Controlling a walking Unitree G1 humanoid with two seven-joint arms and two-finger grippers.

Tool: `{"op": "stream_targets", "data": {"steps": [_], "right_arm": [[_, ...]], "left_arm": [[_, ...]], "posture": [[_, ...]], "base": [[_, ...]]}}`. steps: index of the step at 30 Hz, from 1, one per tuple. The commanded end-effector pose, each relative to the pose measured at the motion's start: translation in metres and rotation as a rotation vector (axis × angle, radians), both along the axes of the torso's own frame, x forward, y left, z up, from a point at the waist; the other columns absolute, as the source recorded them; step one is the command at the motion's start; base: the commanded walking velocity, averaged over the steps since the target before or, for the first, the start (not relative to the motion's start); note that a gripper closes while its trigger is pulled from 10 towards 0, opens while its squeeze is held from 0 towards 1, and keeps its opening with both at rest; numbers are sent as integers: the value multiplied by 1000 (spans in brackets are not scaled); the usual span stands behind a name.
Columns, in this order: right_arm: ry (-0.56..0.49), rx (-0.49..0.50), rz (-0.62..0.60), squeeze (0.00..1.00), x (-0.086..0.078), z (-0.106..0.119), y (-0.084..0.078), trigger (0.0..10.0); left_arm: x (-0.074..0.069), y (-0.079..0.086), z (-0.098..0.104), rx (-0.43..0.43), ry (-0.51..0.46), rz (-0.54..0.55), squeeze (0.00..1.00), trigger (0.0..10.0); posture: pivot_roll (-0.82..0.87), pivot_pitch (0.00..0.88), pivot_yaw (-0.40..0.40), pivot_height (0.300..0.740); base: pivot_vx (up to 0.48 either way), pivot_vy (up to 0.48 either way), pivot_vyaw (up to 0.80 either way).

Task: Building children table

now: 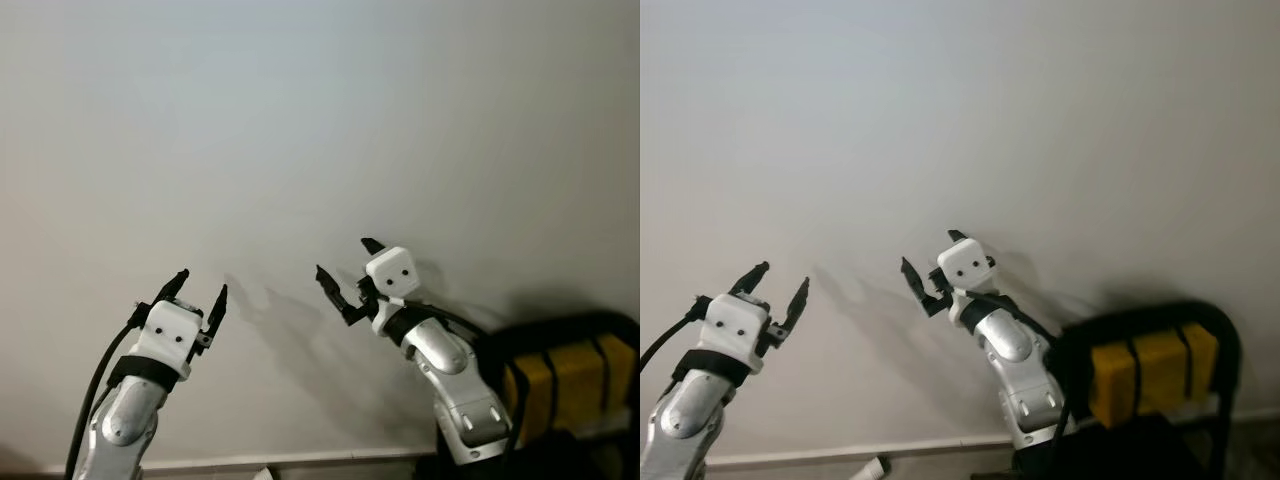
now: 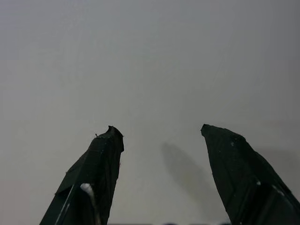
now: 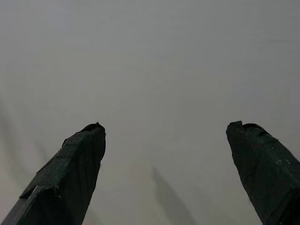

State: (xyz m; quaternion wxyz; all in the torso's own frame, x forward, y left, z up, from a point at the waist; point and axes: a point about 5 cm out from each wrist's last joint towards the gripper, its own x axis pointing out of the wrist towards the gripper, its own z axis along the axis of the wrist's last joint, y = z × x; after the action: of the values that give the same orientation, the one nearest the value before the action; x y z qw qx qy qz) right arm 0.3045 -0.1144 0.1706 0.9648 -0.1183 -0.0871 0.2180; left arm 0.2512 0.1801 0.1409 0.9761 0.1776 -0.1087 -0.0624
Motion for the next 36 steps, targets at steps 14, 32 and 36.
{"op": "stream_targets", "data": {"steps": [14, 32, 36], "right_arm": [[-15, 14, 1, 0, -1, 1, 2, 10000], [-19, 0, -6, 0, 0, 1, 1, 10000], [-18, -1, -14, 0, 0, 1, 0, 10000]], "left_arm": [[0, 0, -1, 0, 3, -7, 0, 10000], [-2, -7, -4, 2, 5, -42, 0, 10000], [-2, -8, -5, -9, 10, -49, 0, 10000]], "posture": [[-47, 0, -53, 740], [-55, 0, -53, 740], [-59, 0, -51, 740]], "base": [[0, 309, -679], [0, 0, 0], [0, 0, 0]]}}
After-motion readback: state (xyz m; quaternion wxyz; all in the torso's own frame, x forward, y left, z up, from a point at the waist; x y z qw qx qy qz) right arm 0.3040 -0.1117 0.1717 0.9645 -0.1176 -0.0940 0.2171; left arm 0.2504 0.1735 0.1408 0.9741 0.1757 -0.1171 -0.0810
